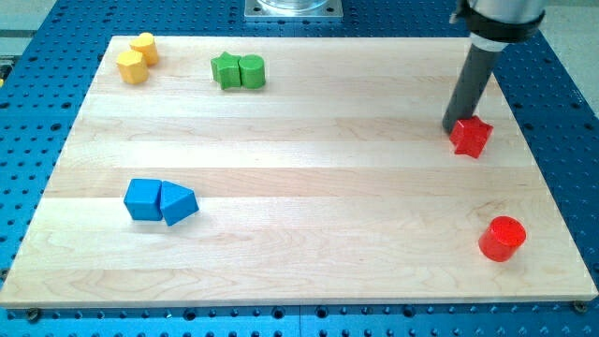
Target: Push the blue blocks to the center right of the board
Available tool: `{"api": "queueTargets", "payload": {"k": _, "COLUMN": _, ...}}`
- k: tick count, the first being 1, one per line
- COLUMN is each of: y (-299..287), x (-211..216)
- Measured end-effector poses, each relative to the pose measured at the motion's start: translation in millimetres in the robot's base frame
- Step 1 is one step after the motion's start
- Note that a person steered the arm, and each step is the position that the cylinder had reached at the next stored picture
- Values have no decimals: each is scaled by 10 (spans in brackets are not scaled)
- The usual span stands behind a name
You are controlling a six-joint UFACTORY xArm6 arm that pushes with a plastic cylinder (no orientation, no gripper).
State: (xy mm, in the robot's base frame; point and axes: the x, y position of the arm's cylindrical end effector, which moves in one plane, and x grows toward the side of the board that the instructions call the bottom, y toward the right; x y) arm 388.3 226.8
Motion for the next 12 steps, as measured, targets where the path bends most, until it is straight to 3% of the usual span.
{"api": "queueTargets", "payload": {"k": 3, "y": -115, "x": 942}}
{"api": "queueTargets", "payload": {"k": 4, "y": -461, "x": 810}}
{"api": "queueTargets", "payload": {"k": 6, "y": -2595, "x": 393}}
{"api": "queueTargets", "payload": {"k": 9, "y": -3145, "x": 339}}
{"api": "queueTargets", "payload": {"k": 10, "y": -3869, "x": 333}}
{"api": "queueTargets", "payload": {"k": 12, "y": -4546, "x": 960}}
